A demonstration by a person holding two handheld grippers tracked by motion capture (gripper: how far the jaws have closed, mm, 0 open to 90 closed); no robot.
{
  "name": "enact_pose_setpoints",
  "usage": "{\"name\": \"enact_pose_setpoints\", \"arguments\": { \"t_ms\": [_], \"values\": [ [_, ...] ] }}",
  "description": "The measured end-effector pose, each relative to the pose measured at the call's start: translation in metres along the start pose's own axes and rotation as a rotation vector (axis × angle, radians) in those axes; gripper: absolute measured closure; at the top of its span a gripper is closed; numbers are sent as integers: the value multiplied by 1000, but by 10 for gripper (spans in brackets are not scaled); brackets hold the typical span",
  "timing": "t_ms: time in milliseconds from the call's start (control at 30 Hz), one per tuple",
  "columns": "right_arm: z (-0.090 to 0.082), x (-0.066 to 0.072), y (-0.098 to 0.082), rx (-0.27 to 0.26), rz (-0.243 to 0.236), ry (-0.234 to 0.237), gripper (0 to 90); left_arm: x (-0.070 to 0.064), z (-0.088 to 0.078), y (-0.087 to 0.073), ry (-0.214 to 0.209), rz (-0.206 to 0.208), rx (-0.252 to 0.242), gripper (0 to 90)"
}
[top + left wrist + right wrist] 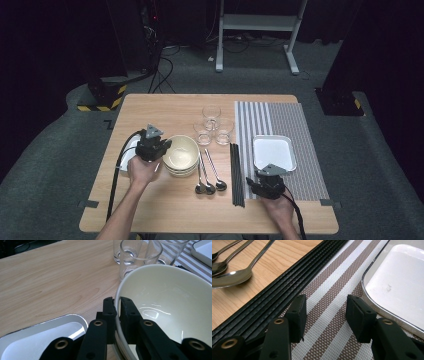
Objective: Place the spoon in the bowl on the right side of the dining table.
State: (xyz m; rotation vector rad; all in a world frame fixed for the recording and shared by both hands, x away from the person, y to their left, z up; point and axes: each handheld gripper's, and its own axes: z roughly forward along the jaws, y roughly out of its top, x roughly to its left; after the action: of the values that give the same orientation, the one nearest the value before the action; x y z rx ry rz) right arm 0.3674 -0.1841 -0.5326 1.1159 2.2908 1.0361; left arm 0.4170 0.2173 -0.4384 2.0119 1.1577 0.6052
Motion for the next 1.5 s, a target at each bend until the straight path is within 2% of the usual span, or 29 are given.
{"name": "enact_pose_setpoints", "arguments": {
  "t_ms": [100, 200, 467, 833, 967, 1233, 1300, 1500],
  "values": [
    [0, 0, 0, 1, 4, 1, 517, 0, 0, 1, -1, -7, 6, 826],
    [0, 0, 0, 0, 4, 1, 517, -2, -1, 2, 11, 12, 11, 826],
    [0, 0, 0, -1, 1, 2, 517, -1, -1, 0, 7, 1, -10, 827],
    [0, 0, 0, 0, 1, 1, 517, 0, -1, -1, -4, -11, -8, 827],
    [0, 0, 0, 0, 0, 1, 517, -3, -3, -1, 17, 2, -17, 828],
    [0, 0, 0, -1, 1, 2, 517, -2, -3, -1, 12, -10, -18, 829],
    [0, 0, 0, -1, 2, 2, 517, -3, -3, -2, 17, 3, -22, 829],
    [0, 0, 0, -1, 4, 2, 517, -2, -3, -2, 14, -11, -29, 829]
  ]
}}
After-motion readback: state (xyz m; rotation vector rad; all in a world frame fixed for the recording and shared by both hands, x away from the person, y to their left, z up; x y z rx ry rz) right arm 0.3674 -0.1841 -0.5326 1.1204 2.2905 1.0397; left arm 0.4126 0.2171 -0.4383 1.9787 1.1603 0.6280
